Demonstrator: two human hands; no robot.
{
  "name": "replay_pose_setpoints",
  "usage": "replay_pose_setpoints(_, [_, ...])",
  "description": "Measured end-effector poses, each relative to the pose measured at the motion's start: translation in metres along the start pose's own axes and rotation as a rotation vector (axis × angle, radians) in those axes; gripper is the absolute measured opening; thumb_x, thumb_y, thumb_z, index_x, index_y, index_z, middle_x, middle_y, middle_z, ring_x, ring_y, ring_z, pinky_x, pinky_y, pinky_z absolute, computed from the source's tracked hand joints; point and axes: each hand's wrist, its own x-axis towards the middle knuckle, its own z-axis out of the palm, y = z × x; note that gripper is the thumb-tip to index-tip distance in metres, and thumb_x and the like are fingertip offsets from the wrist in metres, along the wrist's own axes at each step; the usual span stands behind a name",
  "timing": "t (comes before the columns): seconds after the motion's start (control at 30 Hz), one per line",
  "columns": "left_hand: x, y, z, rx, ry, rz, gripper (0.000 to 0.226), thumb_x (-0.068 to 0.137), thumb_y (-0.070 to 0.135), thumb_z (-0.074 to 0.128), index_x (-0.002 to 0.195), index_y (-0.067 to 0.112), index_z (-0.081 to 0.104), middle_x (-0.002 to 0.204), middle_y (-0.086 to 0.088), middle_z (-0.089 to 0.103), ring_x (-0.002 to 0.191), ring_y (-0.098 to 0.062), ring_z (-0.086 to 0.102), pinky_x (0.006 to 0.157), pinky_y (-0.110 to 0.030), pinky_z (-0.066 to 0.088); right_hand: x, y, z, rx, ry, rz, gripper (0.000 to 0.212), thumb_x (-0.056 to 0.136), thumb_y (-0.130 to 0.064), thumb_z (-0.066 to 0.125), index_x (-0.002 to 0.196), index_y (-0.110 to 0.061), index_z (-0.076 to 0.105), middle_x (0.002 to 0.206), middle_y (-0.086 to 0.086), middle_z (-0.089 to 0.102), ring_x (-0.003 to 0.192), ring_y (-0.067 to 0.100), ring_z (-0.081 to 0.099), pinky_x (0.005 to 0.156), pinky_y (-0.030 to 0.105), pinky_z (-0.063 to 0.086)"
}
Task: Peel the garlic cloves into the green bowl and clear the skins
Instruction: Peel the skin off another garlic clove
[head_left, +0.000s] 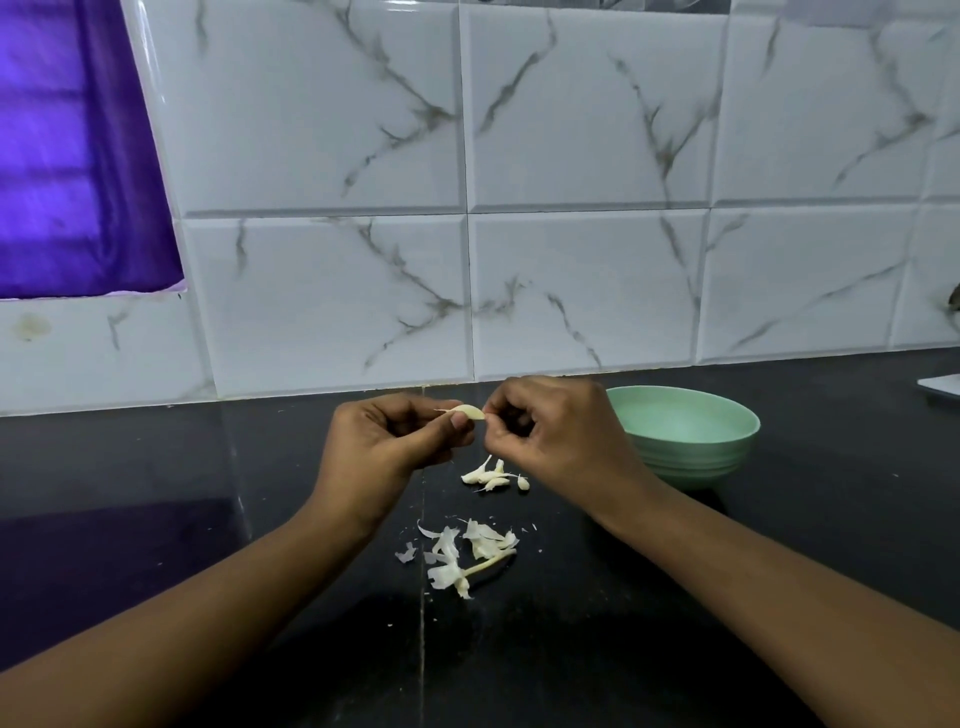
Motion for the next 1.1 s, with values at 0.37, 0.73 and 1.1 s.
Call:
replay_pose_setpoints(0.37, [-0.003,0.002,-0.003,0.147,-0.057,0.065,0.019,0.071,0.022,0.071,0.087,0.013,0.073,0.082,-0.006,0.076,0.081,-0.018,0.073,0.068,-0.029,0.059,0.000,-0.001,0.002,-0.044,-0.032,0.030,0.018,0.071,-0.029,0.049,0.066,-0.015,0.059,0.056,-0.007,0.055,0.049,0.010,0.050,0.047,0.030,0.047])
replay_pose_setpoints(0.73, [0.001,0.000,0.000,-0.049,-0.054,-0.159,0.011,0.083,0.001,0.063,0.081,0.008,0.071,0.078,-0.005,0.074,0.070,-0.015,0.071,0.059,-0.022,0.055,-0.001,0.002,0.008,0.224,-0.145,0.317,0.016,0.069,-0.020,0.072,0.061,-0.025,0.060,0.048,-0.015,0.051,0.050,0.001,0.051,0.051,0.011,0.035])
replay_pose_setpoints(1.1, [0.002,-0.003,-0.001,-0.051,-0.095,-0.227,0.016,0.084,0.000,0.062,0.081,0.010,0.074,0.085,-0.021,0.072,0.070,-0.018,0.071,0.060,-0.020,0.054,0.003,0.010,0.002,0.391,-0.214,0.534,0.010,0.076,-0.011,0.069,0.067,-0.014,0.066,0.058,0.000,0.061,0.056,0.014,0.056,0.064,0.049,0.055])
